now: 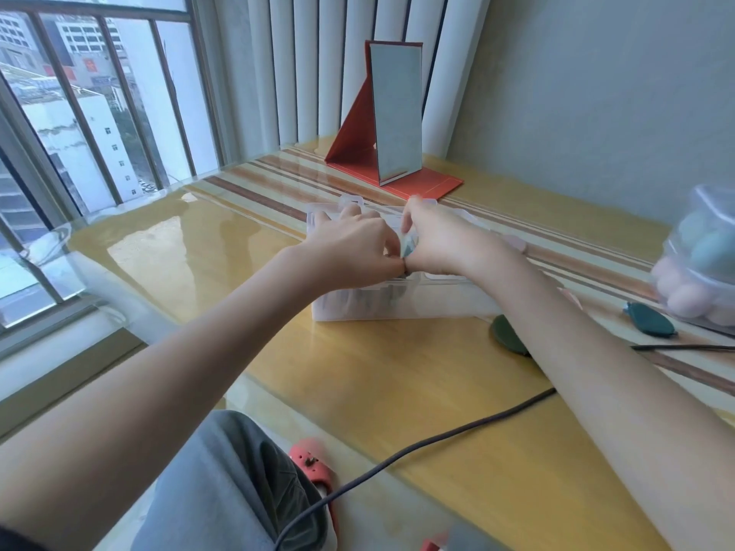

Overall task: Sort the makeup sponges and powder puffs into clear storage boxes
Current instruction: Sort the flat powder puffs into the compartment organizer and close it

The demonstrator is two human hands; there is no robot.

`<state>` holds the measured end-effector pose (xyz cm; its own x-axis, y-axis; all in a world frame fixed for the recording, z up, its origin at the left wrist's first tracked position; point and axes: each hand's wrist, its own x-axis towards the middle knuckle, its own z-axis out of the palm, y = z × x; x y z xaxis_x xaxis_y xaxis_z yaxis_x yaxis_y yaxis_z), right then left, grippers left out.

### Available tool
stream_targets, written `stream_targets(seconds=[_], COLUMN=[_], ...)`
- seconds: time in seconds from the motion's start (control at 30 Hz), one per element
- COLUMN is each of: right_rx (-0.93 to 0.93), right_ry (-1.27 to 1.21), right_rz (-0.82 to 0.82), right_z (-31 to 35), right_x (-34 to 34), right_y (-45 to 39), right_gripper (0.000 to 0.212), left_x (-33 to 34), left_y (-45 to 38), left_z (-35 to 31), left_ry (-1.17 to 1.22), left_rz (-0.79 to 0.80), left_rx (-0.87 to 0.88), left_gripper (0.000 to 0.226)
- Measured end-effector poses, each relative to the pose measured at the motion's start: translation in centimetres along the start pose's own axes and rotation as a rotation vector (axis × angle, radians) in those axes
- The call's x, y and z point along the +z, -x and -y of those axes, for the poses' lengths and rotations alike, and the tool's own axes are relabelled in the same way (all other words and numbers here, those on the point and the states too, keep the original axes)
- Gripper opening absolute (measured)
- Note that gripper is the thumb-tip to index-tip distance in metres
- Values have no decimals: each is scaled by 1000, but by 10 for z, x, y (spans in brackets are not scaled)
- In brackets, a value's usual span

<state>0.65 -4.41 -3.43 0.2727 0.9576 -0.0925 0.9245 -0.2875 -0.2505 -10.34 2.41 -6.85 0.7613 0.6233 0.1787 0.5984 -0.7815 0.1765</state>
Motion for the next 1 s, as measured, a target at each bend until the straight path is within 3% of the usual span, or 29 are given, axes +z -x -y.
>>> stream_targets(seconds=[0.07,0.27,0.33,0.4,0.57,0.87,1.0], right_rx=[32,140,133,89,57,5,47], right_ry=[-19,116,221,282,251,493,302], right_rz=[-59,114,181,137,103,261,412], right_z=[0,13,19,19,12,27,24], right_x=[3,3,0,1,-1,-16,-36], right_y=[2,-1,3,3,10,12,13], right_gripper=[50,73,62,12,33,28,23], left_x=[-1,-4,-5,-7,-9,-2,0], left_y=[0,5,6,6,4,2,3], left_z=[0,-1,-4,-5,-4,0,2], left_ry=[-36,-79,-108,-146,-179,-206,-190], left_rz=[36,75,88,110,136,107,92], left_rx=[21,21,-1,-9,1,-8,-8], left_gripper=[29,33,37,41,43,46,45])
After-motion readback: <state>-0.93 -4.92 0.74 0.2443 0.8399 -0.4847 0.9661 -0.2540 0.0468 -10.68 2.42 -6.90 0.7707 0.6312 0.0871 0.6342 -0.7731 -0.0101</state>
